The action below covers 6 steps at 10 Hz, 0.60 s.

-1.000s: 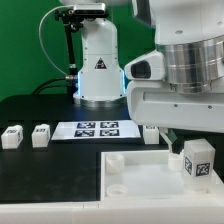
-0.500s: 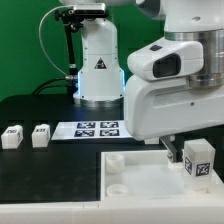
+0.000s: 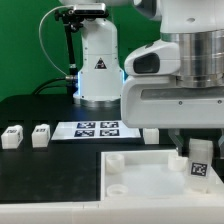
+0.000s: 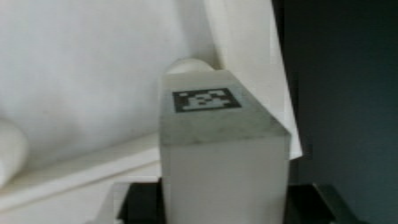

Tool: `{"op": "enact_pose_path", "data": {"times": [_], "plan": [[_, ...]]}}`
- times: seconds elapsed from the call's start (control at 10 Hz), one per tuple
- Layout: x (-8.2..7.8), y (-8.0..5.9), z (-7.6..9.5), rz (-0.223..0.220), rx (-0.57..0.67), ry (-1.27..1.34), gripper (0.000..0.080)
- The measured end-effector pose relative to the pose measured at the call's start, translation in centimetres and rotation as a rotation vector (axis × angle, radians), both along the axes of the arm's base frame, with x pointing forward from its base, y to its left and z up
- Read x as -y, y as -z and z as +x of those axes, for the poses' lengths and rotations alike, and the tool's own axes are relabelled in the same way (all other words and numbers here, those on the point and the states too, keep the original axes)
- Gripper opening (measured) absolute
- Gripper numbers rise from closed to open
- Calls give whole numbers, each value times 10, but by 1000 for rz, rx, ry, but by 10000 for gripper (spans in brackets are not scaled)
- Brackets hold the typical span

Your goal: Assemble one leg

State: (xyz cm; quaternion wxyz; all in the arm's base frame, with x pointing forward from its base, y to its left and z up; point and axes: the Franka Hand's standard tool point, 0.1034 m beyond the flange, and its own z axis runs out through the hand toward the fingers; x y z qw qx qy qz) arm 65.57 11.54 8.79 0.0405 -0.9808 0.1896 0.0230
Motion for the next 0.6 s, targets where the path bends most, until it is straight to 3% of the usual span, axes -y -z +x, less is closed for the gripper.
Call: {"op": "enact_pose_path", "data": {"times": [0.2,0.4,0.6], "plan": [[7,1,-1,8,7,358,297],[13,2,-6,46,-22,741,297],[14,2,-7,48,-54,971,298]]}}
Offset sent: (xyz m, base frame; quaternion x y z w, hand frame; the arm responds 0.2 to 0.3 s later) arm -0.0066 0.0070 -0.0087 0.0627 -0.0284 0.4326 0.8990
